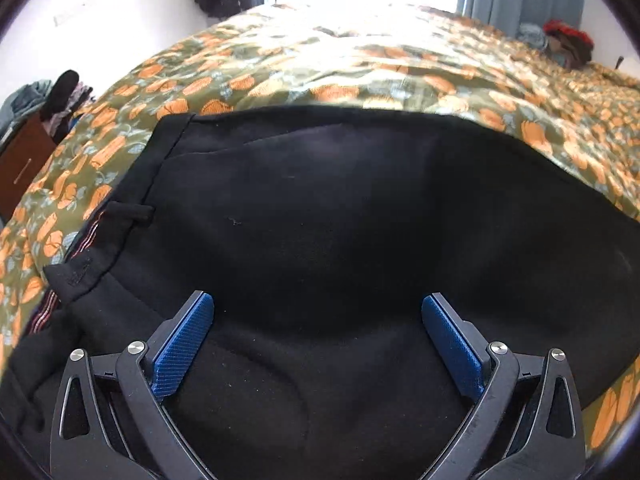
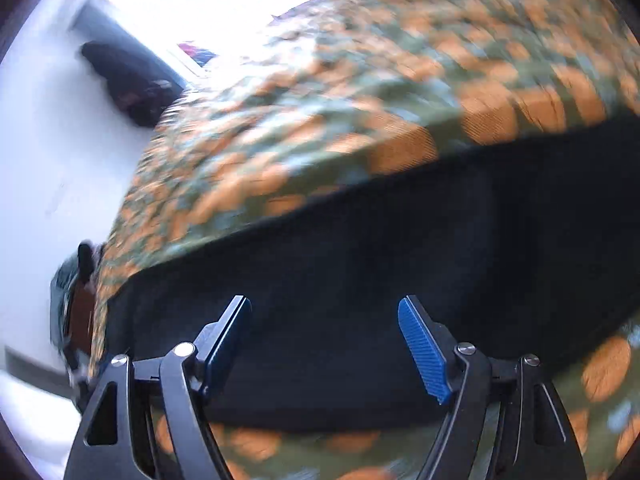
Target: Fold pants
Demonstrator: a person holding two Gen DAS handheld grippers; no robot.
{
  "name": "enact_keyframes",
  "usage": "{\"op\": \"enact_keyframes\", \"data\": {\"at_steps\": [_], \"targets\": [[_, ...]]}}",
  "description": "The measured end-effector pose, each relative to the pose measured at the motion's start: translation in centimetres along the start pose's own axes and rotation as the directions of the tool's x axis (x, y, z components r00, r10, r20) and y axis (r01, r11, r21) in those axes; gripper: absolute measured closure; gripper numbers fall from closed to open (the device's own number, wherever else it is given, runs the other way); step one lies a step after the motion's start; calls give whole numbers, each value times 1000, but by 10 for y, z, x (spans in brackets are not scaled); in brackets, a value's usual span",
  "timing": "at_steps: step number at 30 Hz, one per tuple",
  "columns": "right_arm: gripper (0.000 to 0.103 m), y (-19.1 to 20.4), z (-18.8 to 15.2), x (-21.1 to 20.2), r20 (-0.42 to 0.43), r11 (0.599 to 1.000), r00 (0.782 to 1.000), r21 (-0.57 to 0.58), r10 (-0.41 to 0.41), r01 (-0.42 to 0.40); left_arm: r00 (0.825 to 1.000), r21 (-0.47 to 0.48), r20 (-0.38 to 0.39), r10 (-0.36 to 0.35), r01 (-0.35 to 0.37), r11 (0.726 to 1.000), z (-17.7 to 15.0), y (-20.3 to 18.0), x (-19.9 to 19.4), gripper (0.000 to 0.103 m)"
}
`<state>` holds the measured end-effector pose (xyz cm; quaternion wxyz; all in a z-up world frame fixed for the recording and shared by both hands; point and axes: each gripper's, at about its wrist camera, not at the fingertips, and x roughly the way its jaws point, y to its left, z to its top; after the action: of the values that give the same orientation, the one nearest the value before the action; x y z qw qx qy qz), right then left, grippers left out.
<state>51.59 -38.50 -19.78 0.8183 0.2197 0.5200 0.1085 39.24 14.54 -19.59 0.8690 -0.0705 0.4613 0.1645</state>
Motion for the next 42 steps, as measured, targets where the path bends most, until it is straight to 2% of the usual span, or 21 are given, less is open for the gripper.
{"op": "enact_keyframes", "data": {"at_steps": [2, 5, 8, 9, 12, 13, 15, 17, 20, 21, 23, 25, 27, 29, 31, 34, 36, 37, 39, 41, 42], "targets": [[35, -42, 15, 0, 22, 996, 999, 87, -31, 29, 1000, 2, 8, 0, 0, 1000, -1, 0, 0, 0], [39, -120, 13, -53, 171, 962, 982, 272, -85, 36, 1000, -2, 27, -5, 6, 1000, -5, -1, 0, 0], [33, -189, -8, -118, 289, 875, 924, 477, -249, 86, 999, -3, 42, -4, 4, 1000, -6, -1, 1, 0], [29, -212, -19, -135, 314, 836, 916, 547, -249, 40, 999, -4, 45, -4, 4, 1000, -6, -2, 1, 0], [29, -246, -33, -137, 346, 786, 936, 595, -64, -166, 999, -4, 51, -2, 2, 1000, -6, -2, 2, 0], [29, -248, -32, -132, 328, 791, 944, 588, -41, -170, 999, -3, 51, 0, 0, 1000, -6, -3, 2, 0], [29, -243, -23, -118, 276, 822, 960, 558, -50, -117, 999, -2, 49, 1, -1, 1000, -6, -2, 2, 1], [30, -238, -11, -108, 288, 840, 954, 536, -83, -89, 999, 1, 48, 6, -6, 1000, -5, -3, 2, 0], [59, -224, 8, -107, 330, 869, 938, 489, -105, -75, 999, 5, 46, 15, -15, 1000, -5, -4, 2, 0], [85, -215, 14, -105, 315, 886, 939, 463, -137, -26, 999, 6, 45, 16, -16, 1000, -5, -4, 2, 0], [91, -189, 19, -114, 311, 929, 934, 366, -178, 55, 999, 4, 43, 11, -11, 1000, -5, -3, 3, 0], [92, -143, 13, -136, 331, 985, 940, 169, -84, 28, 999, 3, 43, 10, -10, 1000, -5, -3, 3, 0], [92, -92, -14, -170, 319, 998, 946, -58, 55, -39, 999, 4, 42, 12, -12, 1000, -5, -2, 3, 0], [92, -54, -57, -211, 296, 964, 943, -257, 151, -73, 999, 5, 41, 16, -17, 1000, -4, -2, 4, 0], [92, -42, -103, -244, 262, 932, 949, -355, 175, -74, 999, 7, 37, 20, -20, 1000, -4, -3, 5, 0], [92, -78, -162, -272, 249, 949, 966, -316, 75, 8, 999, 11, 17, 30, -31, 999, -1, -5, 8, 0], [82, -127, -190, -272, 242, 970, 963, -177, -122, 167, 999, 19, -4, 43, -43, 999, 2, -7, 10, 0], [73, -141, -196, -269, 229, 961, 950, -130, -211, 245, 998, 20, -17, 59, -59, 998, 4, -8, 10, 0], [61, -167, -208, -263, 200, 897, 884, -43, -423, 439, 995, 24, -45, 90, -89, 996, 6, -10, 5, 0], [56, -175, -214, -274, 214, 885, 862, 20, -459, 466, 986, 49, -74, 148, -145, 988, 7, -13, -10, 1], [44, -174, -216, -279, 240, 876, 846, 50, -476, 479, 985, 54, -78, 155, -151, 987, 6, -13, -18, 1]]}}
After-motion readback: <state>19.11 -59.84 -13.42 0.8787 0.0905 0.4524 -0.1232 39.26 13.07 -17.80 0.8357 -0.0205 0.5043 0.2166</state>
